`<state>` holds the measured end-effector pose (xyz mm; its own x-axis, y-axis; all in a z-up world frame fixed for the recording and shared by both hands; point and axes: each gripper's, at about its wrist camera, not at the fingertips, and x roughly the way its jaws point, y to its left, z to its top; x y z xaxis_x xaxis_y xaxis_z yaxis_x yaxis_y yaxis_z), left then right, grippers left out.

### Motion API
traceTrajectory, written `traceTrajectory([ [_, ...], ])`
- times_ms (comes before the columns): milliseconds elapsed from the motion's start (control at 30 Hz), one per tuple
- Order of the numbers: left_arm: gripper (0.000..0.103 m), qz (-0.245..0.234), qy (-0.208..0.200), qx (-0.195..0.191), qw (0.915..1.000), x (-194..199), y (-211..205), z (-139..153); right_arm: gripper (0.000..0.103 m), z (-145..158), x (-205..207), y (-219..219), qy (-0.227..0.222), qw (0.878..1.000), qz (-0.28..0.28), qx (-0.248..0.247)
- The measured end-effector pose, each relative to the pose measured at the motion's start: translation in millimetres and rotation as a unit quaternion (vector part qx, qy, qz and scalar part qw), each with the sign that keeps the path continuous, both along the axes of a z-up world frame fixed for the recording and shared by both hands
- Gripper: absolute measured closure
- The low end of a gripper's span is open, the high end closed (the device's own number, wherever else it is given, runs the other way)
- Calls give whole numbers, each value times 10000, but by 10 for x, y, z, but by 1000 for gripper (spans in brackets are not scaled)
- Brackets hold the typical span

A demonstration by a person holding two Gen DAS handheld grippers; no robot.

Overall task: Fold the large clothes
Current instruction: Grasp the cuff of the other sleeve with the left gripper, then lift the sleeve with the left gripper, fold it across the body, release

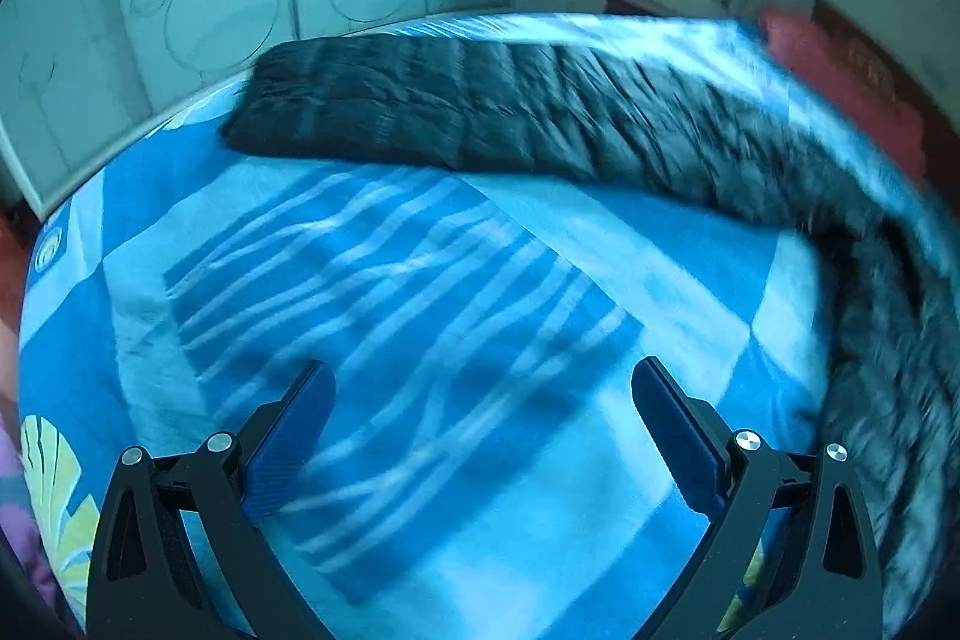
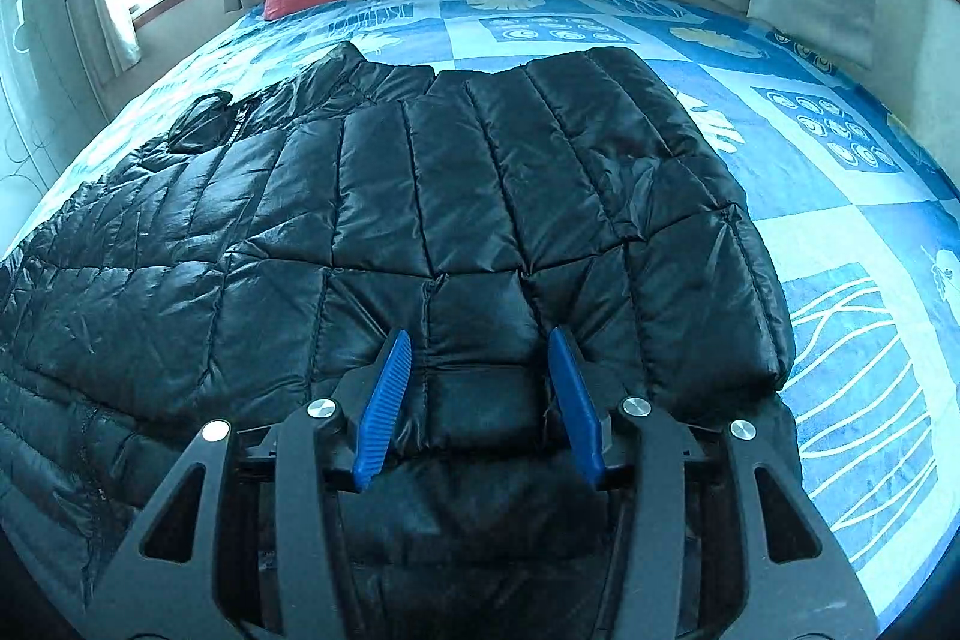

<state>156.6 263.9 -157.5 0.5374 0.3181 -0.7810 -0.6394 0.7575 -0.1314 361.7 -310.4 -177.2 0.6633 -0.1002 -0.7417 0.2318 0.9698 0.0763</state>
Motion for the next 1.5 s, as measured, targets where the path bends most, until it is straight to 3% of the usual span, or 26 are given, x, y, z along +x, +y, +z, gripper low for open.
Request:
traceTrajectory([
  [200, 5, 547, -531, -421, 9962, -86, 814, 17, 54, 3, -11, 4, -16, 10000, 4, -27],
  [300, 7, 728, -985, -880, 9886, -48, 1221, -27, 54, 6, -19, 10, -20, 10000, 7, -72],
  [567, 7, 1095, -1822, -1399, 9671, -6, 1788, -57, 54, 14, -17, 20, -12, 9999, 15, -151],
  [600, 17, 1131, -1809, -1394, 9670, -8, 1794, -50, 54, 14, -17, 22, -14, 9999, 13, -157],
  [767, 52, 1220, -1627, -1141, 9724, -20, 1791, -23, 54, 17, -17, 30, -16, 9998, 10, -193],
  [833, 60, 1227, -1507, -1005, 9758, 12, 1787, -13, 54, 20, -18, 32, -18, 9998, 9, -205],
  [900, 81, 1161, -1519, -1004, 9764, 36, 1799, -4, 54, 20, -19, 29, -21, 9998, 11, -205],
  [1000, 94, 1133, -1515, -951, 9773, 61, 1806, 18, 54, 20, -20, 27, -26, 9998, 12, -206],
  [1200, 95, 732, -1667, -649, 9811, 242, 1536, 292, 54, 22, -19, 23, -36, 9998, 12, -199],
  [1333, 95, 153, -1857, -441, 9815, 460, 1067, 576, 54, 24, -22, 15, -47, 9998, 16, -178],
  [1500, 95, -833, -2013, -358, 9753, 829, 237, 868, 54, 41, -18, -1, -80, 9999, 10, -114],
])
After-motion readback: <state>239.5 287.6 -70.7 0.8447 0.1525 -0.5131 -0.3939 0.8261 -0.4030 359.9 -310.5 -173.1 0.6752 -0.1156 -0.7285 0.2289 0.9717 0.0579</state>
